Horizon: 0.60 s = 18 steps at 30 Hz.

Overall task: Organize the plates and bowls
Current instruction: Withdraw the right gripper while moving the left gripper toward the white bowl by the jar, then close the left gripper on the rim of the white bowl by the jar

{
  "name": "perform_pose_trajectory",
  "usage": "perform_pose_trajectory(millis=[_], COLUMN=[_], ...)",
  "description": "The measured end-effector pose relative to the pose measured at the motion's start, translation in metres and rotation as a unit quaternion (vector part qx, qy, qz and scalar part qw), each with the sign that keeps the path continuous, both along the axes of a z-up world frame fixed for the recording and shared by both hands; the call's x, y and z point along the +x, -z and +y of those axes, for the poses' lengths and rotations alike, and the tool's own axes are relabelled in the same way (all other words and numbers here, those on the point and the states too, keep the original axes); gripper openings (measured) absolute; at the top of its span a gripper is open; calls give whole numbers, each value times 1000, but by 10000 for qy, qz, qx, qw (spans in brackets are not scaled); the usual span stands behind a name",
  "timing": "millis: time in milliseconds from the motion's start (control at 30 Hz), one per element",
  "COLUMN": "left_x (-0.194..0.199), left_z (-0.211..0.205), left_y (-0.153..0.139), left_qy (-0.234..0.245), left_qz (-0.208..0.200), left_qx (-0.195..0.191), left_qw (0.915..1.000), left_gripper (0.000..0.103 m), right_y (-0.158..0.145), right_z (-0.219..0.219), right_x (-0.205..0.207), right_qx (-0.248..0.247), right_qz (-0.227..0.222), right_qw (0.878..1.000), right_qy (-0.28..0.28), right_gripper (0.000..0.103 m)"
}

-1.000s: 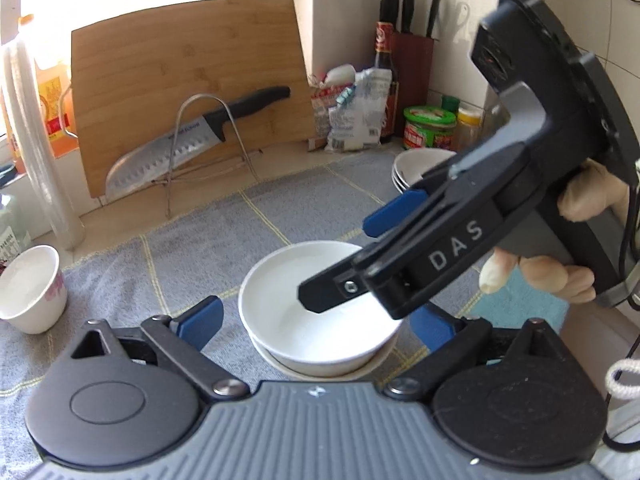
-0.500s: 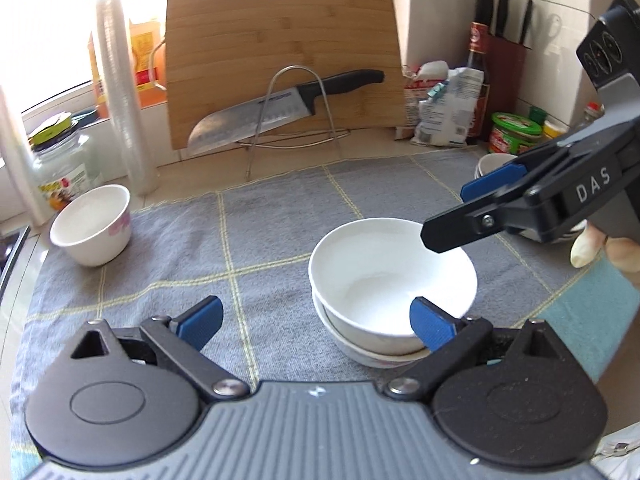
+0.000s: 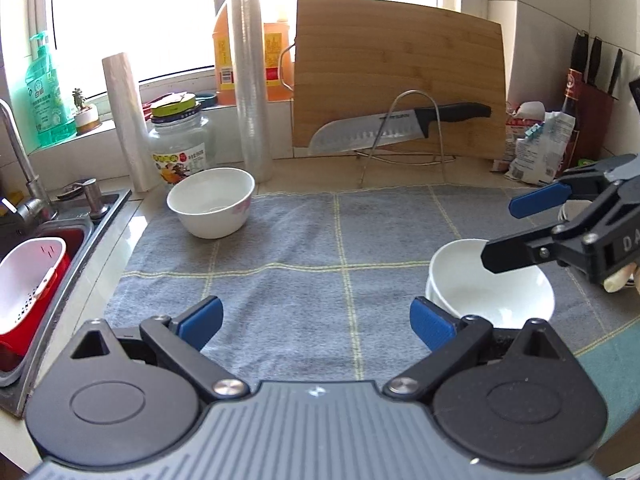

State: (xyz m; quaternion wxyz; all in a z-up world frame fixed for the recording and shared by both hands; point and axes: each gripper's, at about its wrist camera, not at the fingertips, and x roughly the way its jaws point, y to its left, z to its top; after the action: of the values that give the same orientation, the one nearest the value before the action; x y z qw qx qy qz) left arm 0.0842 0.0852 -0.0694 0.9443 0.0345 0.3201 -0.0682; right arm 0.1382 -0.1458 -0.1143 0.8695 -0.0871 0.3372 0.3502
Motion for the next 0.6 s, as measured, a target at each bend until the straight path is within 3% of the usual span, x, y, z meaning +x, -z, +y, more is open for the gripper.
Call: perform_pose_trajectory(millis=[367,600], left_x=[66,117], left_z=[109,145], left_y=[16,13], left_qy=[717,1104], left_qz=[-2,-108], left_qx=[-179,-102], left_qw=[9973,9938], left_gripper=[99,100], right_y=[2,3], right_z=[114,161], right_x=[2,12], right_qx=[-508,-556], right_qz=[-285,-259], right_qw=[9958,9928], right_qy=[700,1026], right_gripper=[103,103])
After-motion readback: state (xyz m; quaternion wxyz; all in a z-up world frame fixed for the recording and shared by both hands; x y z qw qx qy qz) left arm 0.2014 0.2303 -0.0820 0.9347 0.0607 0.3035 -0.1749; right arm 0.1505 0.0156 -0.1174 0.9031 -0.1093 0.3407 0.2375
